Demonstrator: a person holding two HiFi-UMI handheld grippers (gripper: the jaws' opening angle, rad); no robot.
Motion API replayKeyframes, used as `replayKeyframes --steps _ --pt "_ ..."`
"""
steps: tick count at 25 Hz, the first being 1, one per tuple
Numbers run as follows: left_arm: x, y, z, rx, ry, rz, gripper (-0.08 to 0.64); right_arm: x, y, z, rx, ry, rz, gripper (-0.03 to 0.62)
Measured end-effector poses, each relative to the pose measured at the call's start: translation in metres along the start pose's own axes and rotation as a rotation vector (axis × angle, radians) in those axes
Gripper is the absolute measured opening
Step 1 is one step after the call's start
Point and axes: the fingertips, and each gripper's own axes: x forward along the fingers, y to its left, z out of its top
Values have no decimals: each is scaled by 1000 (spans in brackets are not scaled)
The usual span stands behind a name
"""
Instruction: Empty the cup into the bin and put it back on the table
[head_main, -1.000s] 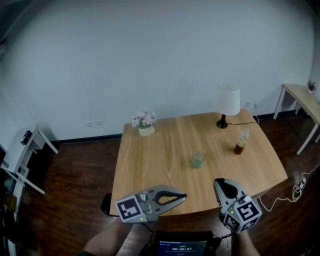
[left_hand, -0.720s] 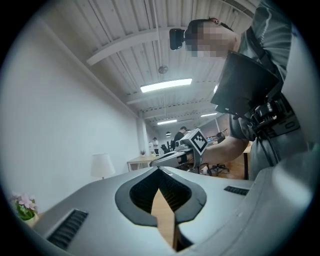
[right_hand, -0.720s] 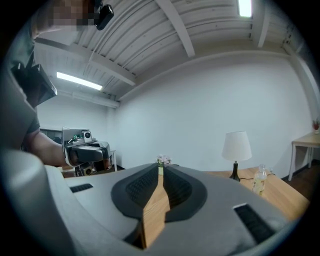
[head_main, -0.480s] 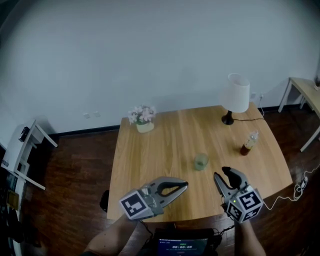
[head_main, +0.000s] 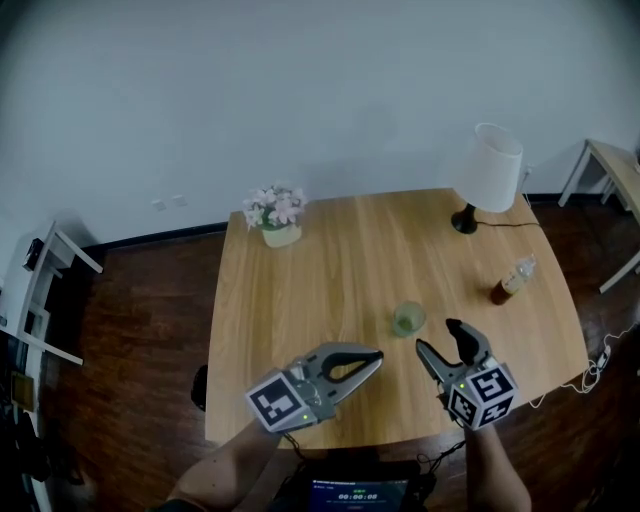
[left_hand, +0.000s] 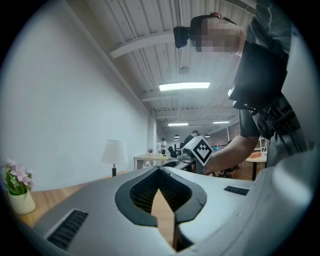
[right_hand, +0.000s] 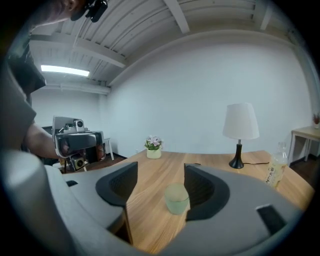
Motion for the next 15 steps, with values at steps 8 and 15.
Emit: replayKeyframes --steps 8,15 --pt "8 42 -55 -60 72 105 -8 48 -24 -45 -12 94 -23 348" --pt "13 69 -100 -115 125 197 -8 83 -40 -90 21 168 -34 403"
